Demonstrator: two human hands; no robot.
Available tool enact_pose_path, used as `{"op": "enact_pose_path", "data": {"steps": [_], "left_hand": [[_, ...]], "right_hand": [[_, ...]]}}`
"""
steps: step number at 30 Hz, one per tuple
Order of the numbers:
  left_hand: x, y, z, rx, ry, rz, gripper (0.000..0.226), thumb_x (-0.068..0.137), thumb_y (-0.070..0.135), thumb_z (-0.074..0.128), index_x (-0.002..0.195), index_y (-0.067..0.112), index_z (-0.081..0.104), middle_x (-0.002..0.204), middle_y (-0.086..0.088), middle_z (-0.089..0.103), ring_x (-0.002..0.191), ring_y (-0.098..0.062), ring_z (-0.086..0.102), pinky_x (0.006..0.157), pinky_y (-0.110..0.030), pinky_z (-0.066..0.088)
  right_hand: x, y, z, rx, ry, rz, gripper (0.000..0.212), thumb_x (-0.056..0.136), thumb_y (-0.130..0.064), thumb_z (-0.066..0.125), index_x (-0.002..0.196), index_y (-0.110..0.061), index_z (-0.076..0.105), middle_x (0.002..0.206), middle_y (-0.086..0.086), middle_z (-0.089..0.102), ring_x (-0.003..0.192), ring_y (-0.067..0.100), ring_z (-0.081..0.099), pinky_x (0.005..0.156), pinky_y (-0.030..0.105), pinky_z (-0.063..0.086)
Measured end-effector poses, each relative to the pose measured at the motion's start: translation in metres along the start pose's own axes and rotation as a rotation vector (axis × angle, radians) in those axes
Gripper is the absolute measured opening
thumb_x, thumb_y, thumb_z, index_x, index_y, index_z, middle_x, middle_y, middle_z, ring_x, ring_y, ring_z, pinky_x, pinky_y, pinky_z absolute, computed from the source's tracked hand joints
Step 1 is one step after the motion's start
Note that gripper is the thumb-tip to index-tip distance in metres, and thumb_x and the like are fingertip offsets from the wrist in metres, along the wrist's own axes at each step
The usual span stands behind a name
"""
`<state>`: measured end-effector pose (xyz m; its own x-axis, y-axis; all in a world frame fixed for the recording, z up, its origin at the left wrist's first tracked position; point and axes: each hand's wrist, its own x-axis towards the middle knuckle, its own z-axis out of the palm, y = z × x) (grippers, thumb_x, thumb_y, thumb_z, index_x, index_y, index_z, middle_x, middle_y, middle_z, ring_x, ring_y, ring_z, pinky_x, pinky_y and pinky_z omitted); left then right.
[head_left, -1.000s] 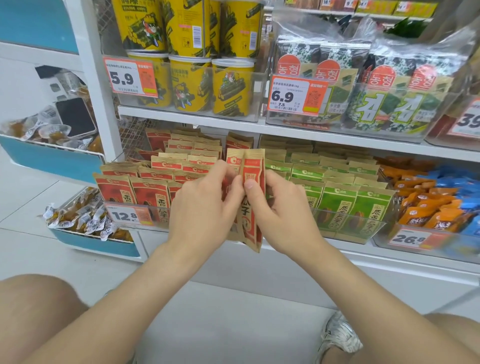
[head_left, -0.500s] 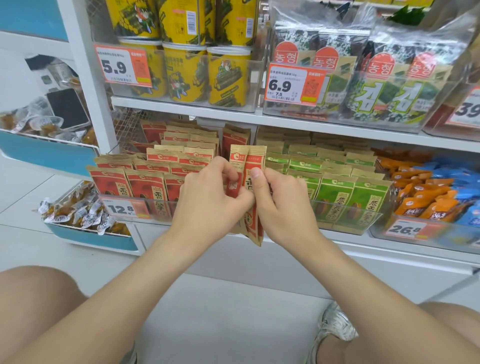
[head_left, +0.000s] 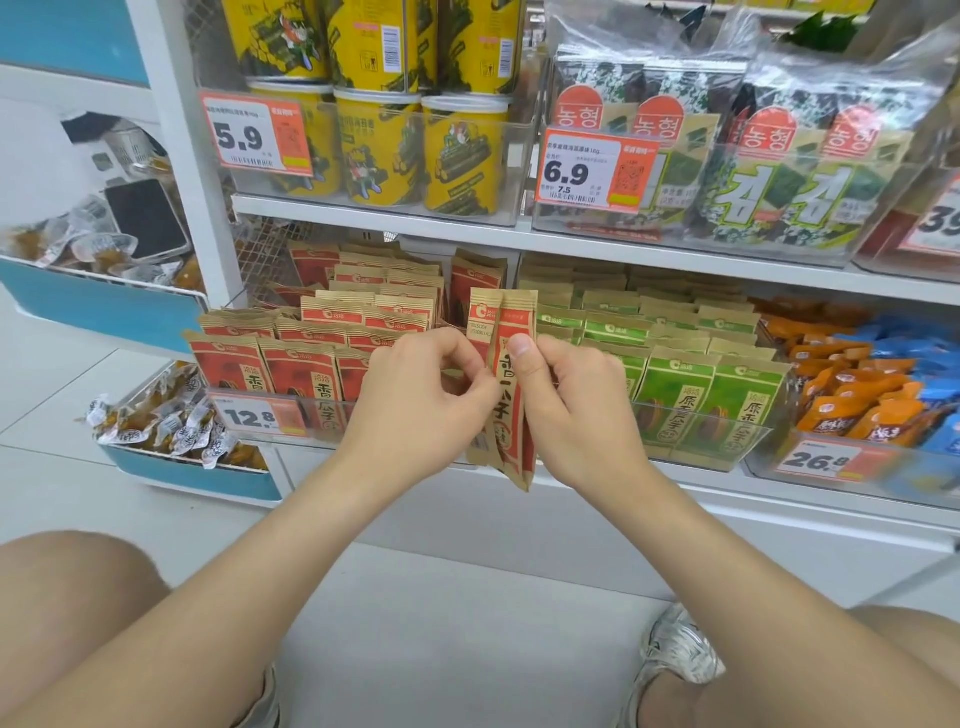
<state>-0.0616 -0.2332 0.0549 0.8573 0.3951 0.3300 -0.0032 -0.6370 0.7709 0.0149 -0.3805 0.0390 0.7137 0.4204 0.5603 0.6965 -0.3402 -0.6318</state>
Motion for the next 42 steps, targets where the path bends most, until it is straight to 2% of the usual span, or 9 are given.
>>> {"op": "enact_pose_path", "data": {"steps": [6, 11, 15, 20, 24, 29, 32, 37, 42], "left_hand": [[-0.003, 0.0, -0.004, -0.124, -0.051, 0.055, 0.011, 0.101, 0.031, 0.07, 0.108, 0.032, 0.062, 0.101, 0.014, 0.075, 0.085, -0.004, 0.075, 0.073, -0.028, 0.062], [-0.002, 0.0, -0.012, -0.275, -0.114, 0.025, 0.019, 0.101, 0.037, 0.072, 0.114, 0.028, 0.062, 0.107, 0.006, 0.076, 0.096, -0.004, 0.074, 0.085, -0.035, 0.063], [-0.001, -0.005, -0.012, -0.369, -0.167, 0.021, 0.024, 0.101, 0.037, 0.075, 0.116, 0.025, 0.061, 0.106, -0.005, 0.079, 0.094, -0.023, 0.079, 0.088, -0.053, 0.064], [-0.005, -0.006, -0.006, -0.381, -0.219, 0.067, 0.031, 0.103, 0.045, 0.067, 0.115, 0.019, 0.055, 0.1, -0.009, 0.079, 0.089, -0.024, 0.077, 0.078, -0.042, 0.059], [-0.005, -0.004, -0.001, -0.553, -0.335, -0.053, 0.027, 0.112, 0.032, 0.054, 0.115, 0.005, 0.051, 0.104, -0.025, 0.073, 0.105, -0.045, 0.072, 0.095, -0.06, 0.061], [-0.003, -0.004, 0.0, -0.651, -0.353, -0.139, 0.029, 0.113, 0.031, 0.051, 0.114, 0.002, 0.055, 0.098, -0.019, 0.071, 0.11, -0.046, 0.072, 0.098, -0.057, 0.061], [-0.003, -0.003, 0.001, -0.654, -0.337, -0.142, 0.027, 0.113, 0.032, 0.05, 0.113, 0.007, 0.059, 0.104, -0.028, 0.072, 0.108, -0.045, 0.073, 0.098, -0.059, 0.061], [-0.001, -0.003, 0.001, -0.686, -0.178, -0.119, 0.034, 0.107, 0.044, 0.055, 0.108, 0.012, 0.065, 0.112, -0.03, 0.072, 0.108, -0.05, 0.072, 0.101, -0.071, 0.054], [0.005, -0.002, -0.005, -0.883, 0.042, -0.203, 0.037, 0.111, 0.039, 0.052, 0.116, 0.002, 0.057, 0.106, -0.02, 0.078, 0.094, -0.032, 0.079, 0.076, -0.036, 0.064]], "right_hand": [[0.001, 0.003, -0.002, 0.125, -0.085, 0.066, 0.057, 0.116, -0.045, 0.033, 0.085, -0.013, 0.07, 0.069, 0.004, 0.069, 0.065, 0.025, 0.07, 0.06, 0.05, 0.057], [0.002, 0.0, -0.008, 0.489, -0.13, 0.178, 0.032, 0.11, -0.04, 0.06, 0.113, -0.018, 0.082, 0.095, 0.013, 0.081, 0.09, 0.039, 0.078, 0.077, 0.062, 0.064], [0.004, -0.003, -0.011, 0.73, -0.084, 0.337, 0.034, 0.094, -0.032, 0.076, 0.119, -0.01, 0.081, 0.11, 0.009, 0.082, 0.106, 0.031, 0.079, 0.093, 0.056, 0.064], [0.006, -0.005, -0.014, 0.84, -0.088, 0.448, 0.011, 0.098, -0.014, 0.074, 0.101, -0.007, 0.082, 0.098, 0.013, 0.081, 0.087, 0.025, 0.078, 0.077, 0.038, 0.064], [0.007, -0.004, -0.011, 0.814, -0.098, 0.495, 0.012, 0.101, -0.017, 0.073, 0.102, -0.008, 0.081, 0.091, 0.014, 0.079, 0.083, 0.028, 0.072, 0.076, 0.043, 0.057], [0.008, -0.004, -0.01, 0.812, -0.071, 0.487, 0.013, 0.101, -0.018, 0.074, 0.104, -0.008, 0.08, 0.096, 0.022, 0.079, 0.086, 0.035, 0.071, 0.076, 0.044, 0.052], [0.008, -0.006, -0.012, 0.802, -0.064, 0.468, 0.01, 0.099, -0.018, 0.076, 0.103, -0.01, 0.081, 0.092, 0.015, 0.081, 0.084, 0.031, 0.073, 0.068, 0.036, 0.054], [0.009, -0.007, -0.019, 0.588, -0.12, 0.297, 0.019, 0.088, -0.019, 0.089, 0.105, -0.017, 0.082, 0.099, 0.006, 0.081, 0.094, 0.022, 0.077, 0.08, 0.039, 0.065], [0.008, -0.004, -0.018, 0.436, -0.29, 0.27, 0.036, 0.086, -0.028, 0.092, 0.119, -0.033, 0.077, 0.116, -0.007, 0.077, 0.104, 0.014, 0.077, 0.089, 0.043, 0.066]]}}
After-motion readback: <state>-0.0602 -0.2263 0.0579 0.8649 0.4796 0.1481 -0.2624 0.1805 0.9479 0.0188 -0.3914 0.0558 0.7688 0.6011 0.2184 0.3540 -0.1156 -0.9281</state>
